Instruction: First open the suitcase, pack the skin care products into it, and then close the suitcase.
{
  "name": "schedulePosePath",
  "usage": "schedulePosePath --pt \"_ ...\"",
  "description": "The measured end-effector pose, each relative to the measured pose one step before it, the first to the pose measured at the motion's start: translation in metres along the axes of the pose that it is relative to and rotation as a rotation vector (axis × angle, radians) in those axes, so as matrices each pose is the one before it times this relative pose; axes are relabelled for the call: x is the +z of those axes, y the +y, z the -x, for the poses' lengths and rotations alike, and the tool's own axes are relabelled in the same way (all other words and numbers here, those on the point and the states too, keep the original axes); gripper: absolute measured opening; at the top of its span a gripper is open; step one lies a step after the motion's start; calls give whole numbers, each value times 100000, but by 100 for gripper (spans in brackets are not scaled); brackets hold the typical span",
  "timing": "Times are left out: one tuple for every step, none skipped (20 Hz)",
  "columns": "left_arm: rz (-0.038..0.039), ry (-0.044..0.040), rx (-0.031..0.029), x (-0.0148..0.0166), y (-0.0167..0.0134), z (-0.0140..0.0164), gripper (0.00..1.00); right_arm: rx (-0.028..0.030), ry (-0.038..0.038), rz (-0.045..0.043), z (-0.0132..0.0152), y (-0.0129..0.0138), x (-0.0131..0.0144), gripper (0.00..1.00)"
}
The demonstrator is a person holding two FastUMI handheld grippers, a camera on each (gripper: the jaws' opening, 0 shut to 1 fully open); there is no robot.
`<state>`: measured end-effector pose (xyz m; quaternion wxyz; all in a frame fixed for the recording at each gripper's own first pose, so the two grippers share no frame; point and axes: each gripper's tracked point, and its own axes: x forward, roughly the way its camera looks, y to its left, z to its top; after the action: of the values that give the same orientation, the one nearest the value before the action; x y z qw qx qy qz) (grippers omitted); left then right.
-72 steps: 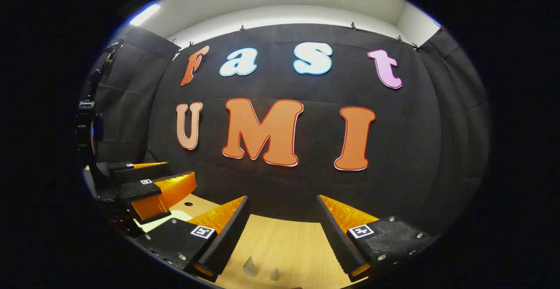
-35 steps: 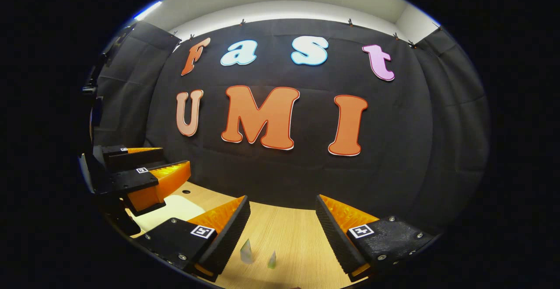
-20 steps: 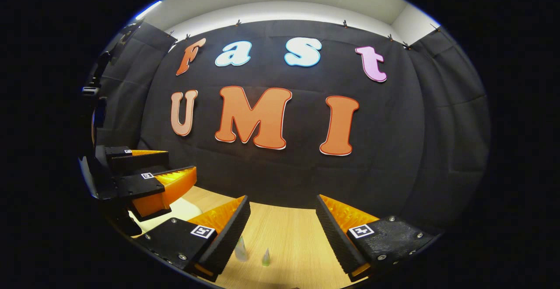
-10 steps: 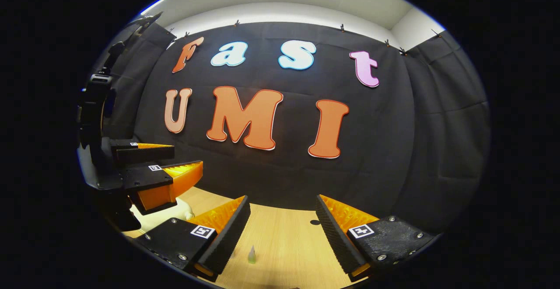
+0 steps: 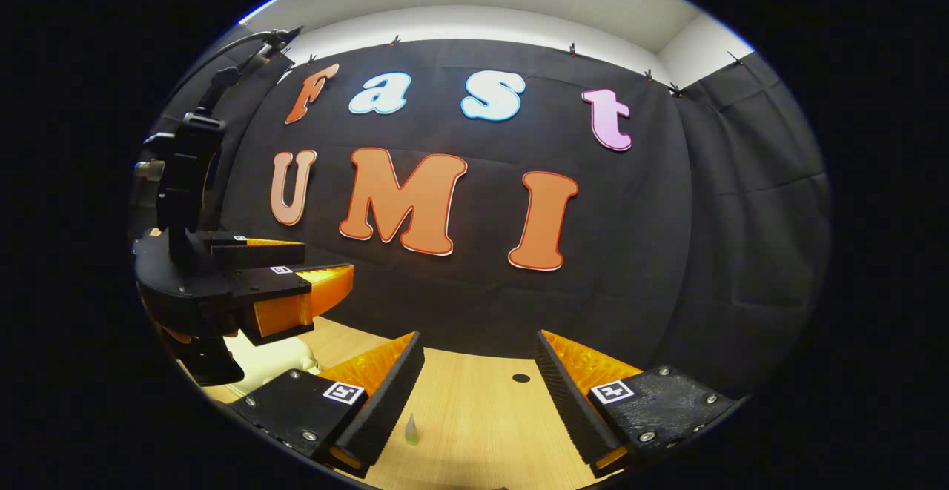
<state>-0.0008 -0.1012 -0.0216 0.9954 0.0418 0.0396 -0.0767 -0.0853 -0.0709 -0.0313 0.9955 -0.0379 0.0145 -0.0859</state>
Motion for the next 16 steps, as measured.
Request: schedulePosePath --pt "-13 526 181 -263 -61 -129 99 -748 173 -43 134 -295 -126 96" --pt "-279 627 197 -70 -42 -65 99 -242 406 -641 101 -284 -144 96" --pt "-275 73 284 67 -8 38 99 -459 208 -771 132 -178 -210 96" --pt "-168 63 -23 71 -98 -17 99 -709 397 -652 119 -323 -156 95" --pt "-224 192 -225 -166 -275 165 99 -329 214 -571 270 -275 -94 96" --pt "-430 -24 -303 18 -258 173 99 -506 125 -125 129 -253 -114 96" --pt "-410 -52 -22 89 -98 235 99 -327 19 166 238 -191 15 96" --pt "-86 -219 -229 129 -113 200 99 -514 -93 412 146 -238 -1 96" --pt "-117 -217 -460 66 -484 316 99 -580 -288 233 84 -309 108 96" --pt "-317 -298 -183 84 -214 165 99 -429 -466 -119 167 -135 132 99" --pt "-289 -11 -563 32 -307 218 98 -536 -348 -540 136 -288 50 95" --pt "-398 -213 -77 153 -133 240 99 209 -167 -730 113 -60 42 96" --pt "-205 -308 -105 302 -77 382 99 -68 -326 -470 75 -4 151 95" --pt "-175 -506 203 156 -14 328 99 -103 -57 -309 -39 -34 -7 95" --pt "-275 -340 35 121 63 342 99 42 19 -347 19 -58 -30 95" --pt "-585 -319 273 170 70 208 99 -132 -89 -330 74 -99 69 95"
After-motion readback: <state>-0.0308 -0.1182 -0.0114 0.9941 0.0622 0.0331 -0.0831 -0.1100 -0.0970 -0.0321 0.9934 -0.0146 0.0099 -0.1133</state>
